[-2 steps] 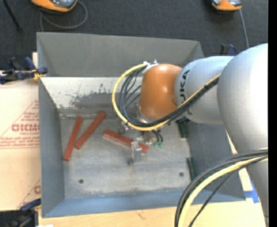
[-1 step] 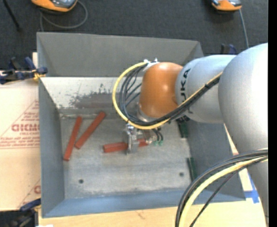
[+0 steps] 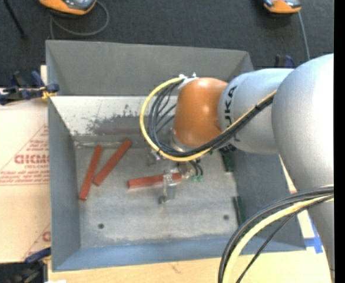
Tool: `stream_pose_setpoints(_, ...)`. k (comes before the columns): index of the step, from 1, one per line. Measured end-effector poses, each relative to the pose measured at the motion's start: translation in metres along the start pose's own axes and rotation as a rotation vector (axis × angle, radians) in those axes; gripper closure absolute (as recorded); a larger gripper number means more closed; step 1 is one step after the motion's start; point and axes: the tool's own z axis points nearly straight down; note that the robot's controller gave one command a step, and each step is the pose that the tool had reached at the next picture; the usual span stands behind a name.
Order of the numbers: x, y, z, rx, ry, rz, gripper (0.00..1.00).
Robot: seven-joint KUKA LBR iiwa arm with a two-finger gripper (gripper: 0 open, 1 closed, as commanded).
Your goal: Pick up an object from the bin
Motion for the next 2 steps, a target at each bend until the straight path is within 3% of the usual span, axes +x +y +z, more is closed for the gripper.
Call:
stream_pose_setpoints(1, -0.012, -0.042, -0.055, 0.004, -0.004, -0.619, 0.0)
stream_pose_setpoints(2, 0.008, -0.009, 0.002, -0.003, 0.004, -0.504, 0.0)
